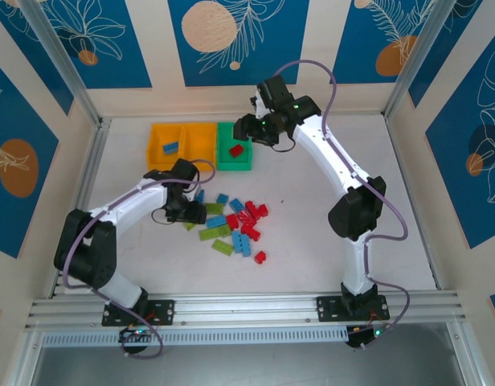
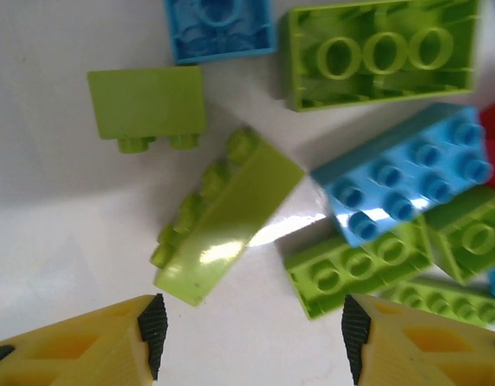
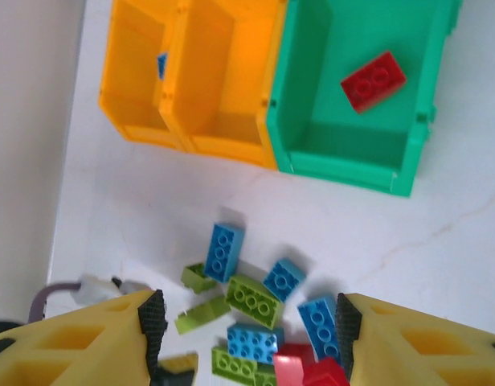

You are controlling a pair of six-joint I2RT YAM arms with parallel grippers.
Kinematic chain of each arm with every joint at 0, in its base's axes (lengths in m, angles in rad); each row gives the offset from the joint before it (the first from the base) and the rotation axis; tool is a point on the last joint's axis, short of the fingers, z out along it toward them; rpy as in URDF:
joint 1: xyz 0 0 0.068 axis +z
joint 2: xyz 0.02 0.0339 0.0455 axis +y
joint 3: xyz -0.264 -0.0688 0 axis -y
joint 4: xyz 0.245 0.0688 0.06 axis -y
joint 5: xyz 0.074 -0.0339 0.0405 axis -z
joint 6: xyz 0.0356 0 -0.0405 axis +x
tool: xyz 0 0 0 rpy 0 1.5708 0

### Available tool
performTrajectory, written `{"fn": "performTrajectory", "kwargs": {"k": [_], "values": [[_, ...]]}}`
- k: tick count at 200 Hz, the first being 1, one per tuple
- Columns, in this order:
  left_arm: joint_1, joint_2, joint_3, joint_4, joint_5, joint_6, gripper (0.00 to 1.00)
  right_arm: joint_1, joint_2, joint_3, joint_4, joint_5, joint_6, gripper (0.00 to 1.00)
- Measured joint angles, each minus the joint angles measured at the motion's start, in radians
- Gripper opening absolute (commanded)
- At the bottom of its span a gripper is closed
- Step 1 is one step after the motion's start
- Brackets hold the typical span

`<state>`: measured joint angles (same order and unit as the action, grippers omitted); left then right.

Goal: Sort the legos into containers by color

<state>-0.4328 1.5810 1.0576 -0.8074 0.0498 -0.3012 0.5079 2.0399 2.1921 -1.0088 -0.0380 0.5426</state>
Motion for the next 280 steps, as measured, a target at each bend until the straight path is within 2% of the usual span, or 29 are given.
{"fn": "performTrajectory", "kwargs": {"k": [29,60,75,101,115,173,231,255,280], "values": [[0.0,0.071,0.018,0.01,-0.01,0.026,0.53,-0.005,0.003,-0.034,-0.042,-0.001,0.003,0.62],[0.0,0.118,0.025,0.034,-0.018,0.047,0.34,-0.006,0.004,-0.034,-0.056,-0.005,0.006,0.62],[0.0,0.13,0.033,0.038,-0.013,0.05,0.3,-0.007,0.008,-0.027,-0.064,-0.008,0.007,0.62],[0.0,0.131,0.037,0.046,-0.014,0.054,0.31,-0.009,0.019,-0.005,-0.081,-0.017,0.011,0.62],[0.0,0.131,0.036,0.048,-0.018,0.064,0.41,-0.011,0.021,0.0,-0.082,-0.02,0.014,0.62],[0.0,0.175,0.032,0.077,-0.013,0.069,0.42,-0.018,0.033,0.002,-0.089,-0.027,0.035,0.62],[0.002,0.205,0.047,0.072,-0.013,0.069,0.18,-0.018,0.041,0.018,-0.109,-0.026,0.045,0.62],[0.002,0.182,0.047,0.074,0.014,0.065,0.17,-0.018,0.04,0.028,-0.11,-0.035,0.05,0.62],[0.0,0.068,0.077,0.045,0.029,0.061,0.16,-0.011,0.039,0.018,-0.106,-0.057,0.051,0.62]]}}
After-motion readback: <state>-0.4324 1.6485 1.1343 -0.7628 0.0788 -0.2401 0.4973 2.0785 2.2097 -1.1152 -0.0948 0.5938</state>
